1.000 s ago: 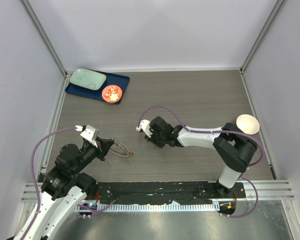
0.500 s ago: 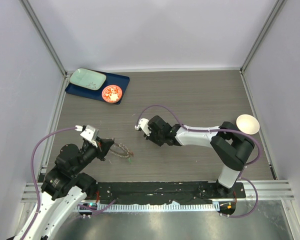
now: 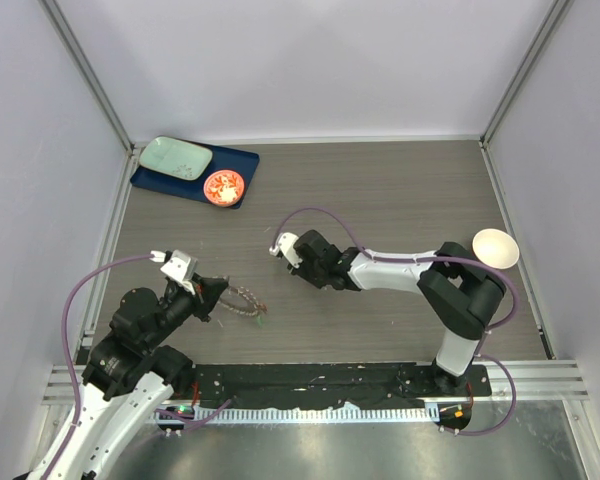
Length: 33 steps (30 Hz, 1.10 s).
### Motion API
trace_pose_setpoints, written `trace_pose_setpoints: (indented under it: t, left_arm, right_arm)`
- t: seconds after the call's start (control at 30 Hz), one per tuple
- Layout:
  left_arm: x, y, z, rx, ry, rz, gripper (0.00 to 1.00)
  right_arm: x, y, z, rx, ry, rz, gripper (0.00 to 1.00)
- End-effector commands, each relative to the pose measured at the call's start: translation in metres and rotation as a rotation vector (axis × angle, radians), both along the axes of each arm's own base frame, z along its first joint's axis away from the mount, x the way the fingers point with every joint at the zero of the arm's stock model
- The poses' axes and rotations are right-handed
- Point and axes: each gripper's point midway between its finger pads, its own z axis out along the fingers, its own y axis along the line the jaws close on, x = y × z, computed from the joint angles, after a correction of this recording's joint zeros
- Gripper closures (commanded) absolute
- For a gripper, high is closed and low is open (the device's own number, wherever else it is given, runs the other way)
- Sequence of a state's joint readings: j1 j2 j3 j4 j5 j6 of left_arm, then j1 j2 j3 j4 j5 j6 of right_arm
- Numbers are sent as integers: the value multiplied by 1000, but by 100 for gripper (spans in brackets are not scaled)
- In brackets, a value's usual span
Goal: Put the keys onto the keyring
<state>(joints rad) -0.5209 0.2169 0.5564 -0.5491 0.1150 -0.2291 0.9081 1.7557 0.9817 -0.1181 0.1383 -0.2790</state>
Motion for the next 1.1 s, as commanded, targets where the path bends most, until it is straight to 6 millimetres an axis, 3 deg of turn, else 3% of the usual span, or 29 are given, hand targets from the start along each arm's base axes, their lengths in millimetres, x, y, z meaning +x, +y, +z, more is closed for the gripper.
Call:
trace_pose_setpoints:
  t: [0.0,0.2,0.4,0.43,0.9,1.07]
  left_arm:
    - [5,-5,23,-53,-70,-7,100]
    - [5,-5,22,-52,-69,-8,100]
    - [5,-5,22,-53,-69,-11,100]
    - [5,-5,22,-51,-66,-11,100]
    - [3,-10,22,-54,-65,-42,100]
    - [0,-28,23,-49,-61,-148,100]
  right_arm:
    - [18,13,15,45,-60,-41,72]
    - [14,16,8,47,-25,-19,77]
    - [13,9,12,30,-15,-29,95]
    - [10,6,15,25,-10,-30,99]
    - [-13,-5,71,97,110,-60,99]
    - [-36,3,92,204,164,27,99]
